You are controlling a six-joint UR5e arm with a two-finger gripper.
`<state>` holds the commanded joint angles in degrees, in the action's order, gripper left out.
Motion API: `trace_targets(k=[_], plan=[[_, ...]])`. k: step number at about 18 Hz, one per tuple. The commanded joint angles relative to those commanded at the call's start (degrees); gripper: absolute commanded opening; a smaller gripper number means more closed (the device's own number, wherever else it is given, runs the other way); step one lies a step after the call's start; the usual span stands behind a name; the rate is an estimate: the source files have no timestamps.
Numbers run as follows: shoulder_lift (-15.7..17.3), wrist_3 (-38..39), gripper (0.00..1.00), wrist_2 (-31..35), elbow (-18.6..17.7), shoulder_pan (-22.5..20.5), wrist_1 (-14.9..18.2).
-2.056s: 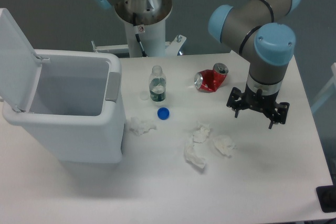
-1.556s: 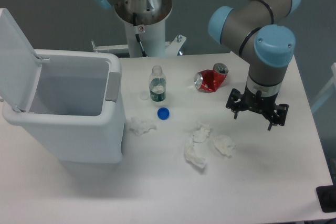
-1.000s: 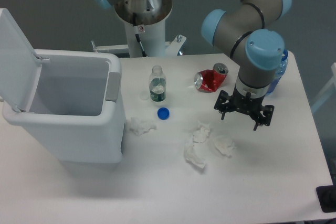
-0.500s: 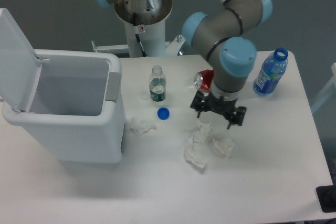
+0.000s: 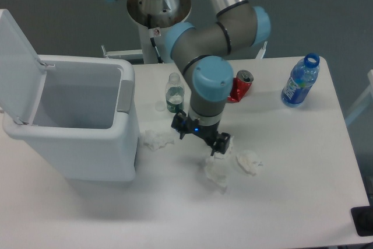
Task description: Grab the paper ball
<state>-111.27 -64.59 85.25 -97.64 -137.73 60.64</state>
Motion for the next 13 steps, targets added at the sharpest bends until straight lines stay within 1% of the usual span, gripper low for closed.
trace_targets(k=[3, 5, 10, 13], plan=[[-0.7, -1.4, 1.00, -0.1, -1.2, 1.4, -0.1], [-0.7, -2.6, 1.00, 0.0, -1.9, 1.6, 0.0], [-0.4, -12.3, 1.00, 0.2, -5.2, 1.4, 0.0], [-0.6, -15.0, 1.00, 0.4, -5.4, 1.7, 0.0]])
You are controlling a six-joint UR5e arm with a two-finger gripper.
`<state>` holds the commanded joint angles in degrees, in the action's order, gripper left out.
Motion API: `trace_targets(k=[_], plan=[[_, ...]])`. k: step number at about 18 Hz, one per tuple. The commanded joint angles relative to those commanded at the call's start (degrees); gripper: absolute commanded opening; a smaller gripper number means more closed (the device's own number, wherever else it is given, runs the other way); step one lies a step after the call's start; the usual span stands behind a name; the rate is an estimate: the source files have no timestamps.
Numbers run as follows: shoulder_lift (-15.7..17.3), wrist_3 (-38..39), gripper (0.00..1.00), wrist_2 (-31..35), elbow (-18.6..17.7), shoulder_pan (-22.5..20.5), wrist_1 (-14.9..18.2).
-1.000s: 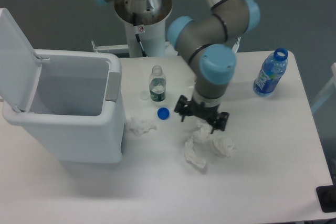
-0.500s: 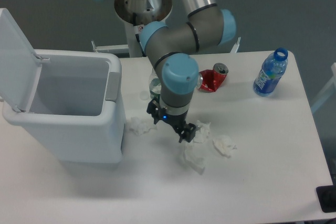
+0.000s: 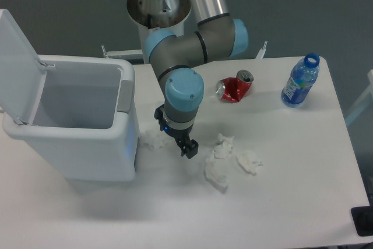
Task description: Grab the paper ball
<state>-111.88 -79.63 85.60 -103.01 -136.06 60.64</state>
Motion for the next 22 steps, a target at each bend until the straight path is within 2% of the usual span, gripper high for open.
trace_targets(k=[12, 16, 18, 22], plan=[[-3.0, 1.3, 0.99, 1.2, -0.9, 3.3, -0.4], [-3.4, 2.5, 0.92, 1.1, -1.4, 4.0, -0.4], [-3.4, 2.6, 0.83, 1.2, -1.6, 4.0, -0.4], [-3.3, 4.5, 0.50, 1.0, -1.2, 4.0, -0.8]])
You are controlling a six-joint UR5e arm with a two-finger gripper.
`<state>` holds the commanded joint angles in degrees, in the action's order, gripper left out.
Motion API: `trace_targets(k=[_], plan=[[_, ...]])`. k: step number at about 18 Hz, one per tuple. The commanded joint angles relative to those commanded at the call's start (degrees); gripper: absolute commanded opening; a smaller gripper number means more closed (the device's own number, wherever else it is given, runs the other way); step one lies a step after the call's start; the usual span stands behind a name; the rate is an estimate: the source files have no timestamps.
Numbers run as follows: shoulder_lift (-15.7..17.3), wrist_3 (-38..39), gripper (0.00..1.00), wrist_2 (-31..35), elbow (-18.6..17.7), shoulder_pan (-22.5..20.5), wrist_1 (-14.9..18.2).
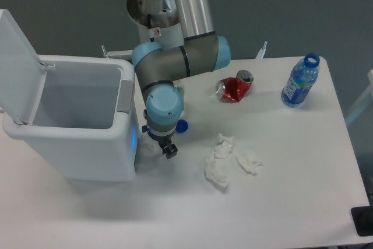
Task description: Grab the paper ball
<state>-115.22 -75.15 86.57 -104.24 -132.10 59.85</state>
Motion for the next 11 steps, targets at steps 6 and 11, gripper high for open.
trace_targets(k=[6, 11], plan=[[-0.2, 2.6, 0.06, 0.2, 1.9, 0.0, -0.1], [0.5, 2.9, 0.00, 0.3, 5.4, -3.3, 0.4]])
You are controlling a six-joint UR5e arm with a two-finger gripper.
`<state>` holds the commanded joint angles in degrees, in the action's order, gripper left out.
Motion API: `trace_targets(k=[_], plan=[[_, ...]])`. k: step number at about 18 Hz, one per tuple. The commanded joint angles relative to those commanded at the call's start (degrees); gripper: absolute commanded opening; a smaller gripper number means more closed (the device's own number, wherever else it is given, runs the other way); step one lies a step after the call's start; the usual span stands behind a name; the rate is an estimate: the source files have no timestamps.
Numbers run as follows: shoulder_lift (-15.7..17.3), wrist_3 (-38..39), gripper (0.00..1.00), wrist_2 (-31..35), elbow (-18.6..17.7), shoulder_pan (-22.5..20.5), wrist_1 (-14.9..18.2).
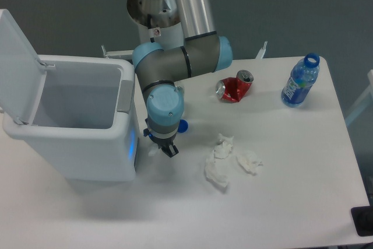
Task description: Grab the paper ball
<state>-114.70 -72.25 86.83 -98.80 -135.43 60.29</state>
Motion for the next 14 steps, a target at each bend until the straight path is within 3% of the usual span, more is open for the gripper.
trace_targets(k=[4, 9, 14], plan=[[0.5, 0.0, 0.00, 0.4, 7.0, -3.4, 1.1], [-1.7, 0.1, 0.00, 5.5, 16.1, -6.2, 4.9], [-2.5, -0.6, 0.00, 4.6, 21.3, -12.6, 7.6]])
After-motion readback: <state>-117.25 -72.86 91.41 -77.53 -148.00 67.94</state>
